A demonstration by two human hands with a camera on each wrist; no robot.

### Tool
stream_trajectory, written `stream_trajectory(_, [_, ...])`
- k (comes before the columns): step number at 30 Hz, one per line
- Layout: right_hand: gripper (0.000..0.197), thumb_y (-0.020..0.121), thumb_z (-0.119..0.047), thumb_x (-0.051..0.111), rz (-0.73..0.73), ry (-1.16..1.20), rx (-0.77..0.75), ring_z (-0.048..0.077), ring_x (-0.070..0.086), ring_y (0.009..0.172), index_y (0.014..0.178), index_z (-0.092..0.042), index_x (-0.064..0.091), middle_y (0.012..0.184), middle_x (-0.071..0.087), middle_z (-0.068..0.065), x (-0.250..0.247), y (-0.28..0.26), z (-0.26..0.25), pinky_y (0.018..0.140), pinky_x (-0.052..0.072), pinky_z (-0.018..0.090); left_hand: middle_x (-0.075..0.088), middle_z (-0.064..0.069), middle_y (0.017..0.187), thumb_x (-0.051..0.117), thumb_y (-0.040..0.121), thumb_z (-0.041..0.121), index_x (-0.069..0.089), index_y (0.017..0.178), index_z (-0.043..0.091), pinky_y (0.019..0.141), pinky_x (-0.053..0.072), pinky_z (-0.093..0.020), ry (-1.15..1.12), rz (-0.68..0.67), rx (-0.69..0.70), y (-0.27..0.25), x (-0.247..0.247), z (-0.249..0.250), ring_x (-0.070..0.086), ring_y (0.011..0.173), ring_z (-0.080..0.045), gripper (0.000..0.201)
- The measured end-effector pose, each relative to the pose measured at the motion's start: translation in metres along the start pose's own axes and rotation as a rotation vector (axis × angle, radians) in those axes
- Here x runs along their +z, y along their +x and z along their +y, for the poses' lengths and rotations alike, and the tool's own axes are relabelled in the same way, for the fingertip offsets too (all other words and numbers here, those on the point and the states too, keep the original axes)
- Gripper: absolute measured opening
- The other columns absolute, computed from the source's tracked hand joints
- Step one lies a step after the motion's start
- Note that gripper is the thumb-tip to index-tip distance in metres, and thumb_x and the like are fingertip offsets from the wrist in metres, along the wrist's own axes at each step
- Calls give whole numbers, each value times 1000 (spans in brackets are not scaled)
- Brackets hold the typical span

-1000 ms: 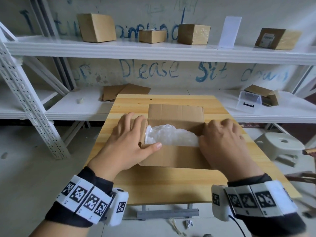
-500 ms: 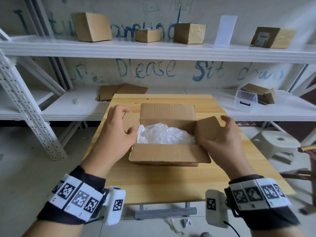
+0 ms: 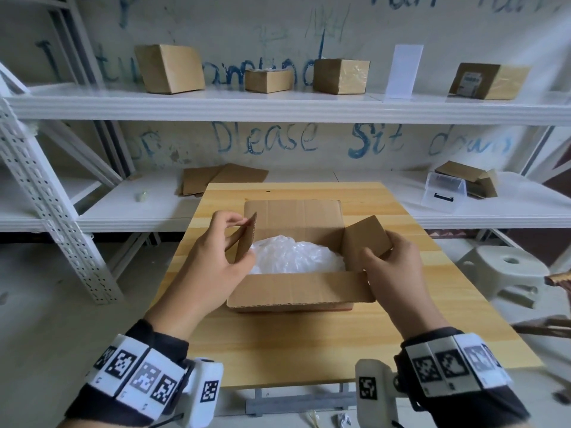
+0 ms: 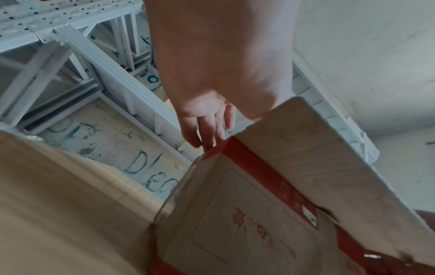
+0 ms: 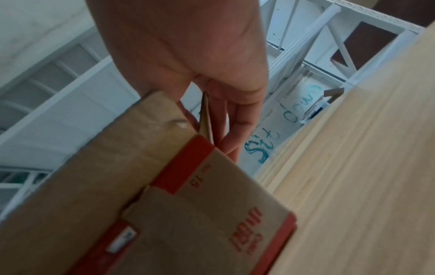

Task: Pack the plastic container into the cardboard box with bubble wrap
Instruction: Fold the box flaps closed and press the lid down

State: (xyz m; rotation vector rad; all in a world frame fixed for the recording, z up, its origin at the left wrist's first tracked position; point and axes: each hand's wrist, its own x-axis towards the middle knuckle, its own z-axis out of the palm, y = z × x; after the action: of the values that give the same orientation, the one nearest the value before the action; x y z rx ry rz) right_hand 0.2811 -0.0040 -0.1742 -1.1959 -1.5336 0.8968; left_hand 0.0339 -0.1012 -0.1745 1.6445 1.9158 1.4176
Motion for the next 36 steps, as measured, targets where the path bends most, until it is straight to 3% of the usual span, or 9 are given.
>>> stream_trajectory(5, [28,91,-4,46,-71,47,-116,8,56,64,95,-19,69,74,68,-4,0,-3,-3,58,44,28,57,26,135,73,87,16,60,114,39,102,51,-30,-58,-37,27,1,-1,-8,57,122,4,38])
stream_trajectory(9, [30,103,-27,46,-228,151,-133,-5,65,101,123,-32,68,109,73,-18,1,-10,-6,87,54,24,56,33,133,76,83,31,65,121,38,103,42,-13,-99,-144,28,-1,-5,-9,52,121,15,40])
stream_trajectory(12, [31,103,-41,41,-261,178,-80,-17,61,102,112,-40,70,102,70,-35,-1,-12,-5,93,54,29,63,34,123,60,95,30,72,108,35,103,44,-18,-64,-166,31,0,-13,-11,53,121,13,19])
stream_trajectory(16, [39,105,-35,41,-312,109,-87,-16,57,112,109,-25,78,116,68,-32,-7,-5,4,96,51,32,60,39,123,52,99,2,71,111,35,104,42,-15,54,-232,43,1,-19,-14,47,124,18,40])
stream_trajectory(21, [48,106,-26,28,-443,33,-63,3,58,121,111,-37,74,126,66,-25,-21,7,20,88,45,34,43,45,138,51,80,-21,59,129,46,112,30,-12,149,-399,25,-2,-28,-23,31,135,20,84])
stream_trajectory(25, [52,91,-10,31,-516,32,-57,0,55,125,113,-27,75,131,63,-23,-28,11,18,96,47,34,43,30,149,81,82,11,54,140,37,119,28,-25,84,-464,70,-2,-30,-23,29,140,14,69])
stream_trajectory(29, [75,81,23,39,-632,-77,-59,-15,46,127,123,-31,69,133,58,-32,-33,11,10,106,42,24,43,37,144,77,74,53,59,134,40,117,25,-26,38,-430,16,-1,-31,-16,29,135,21,64])
stream_trajectory(33, [50,87,-31,62,-668,-110,-95,-6,49,127,132,-51,56,136,57,-28,-36,5,10,100,47,31,46,48,131,52,80,80,58,123,58,104,36,-31,62,-400,-73,-2,-29,-12,40,128,15,49])
stream_trajectory(36, [52,90,-58,60,-577,-46,-97,3,59,121,139,-56,44,135,60,-17,-28,5,12,101,50,39,57,36,120,47,92,63,46,129,53,94,45,-28,87,-290,-99,0,-23,-2,56,116,2,39])
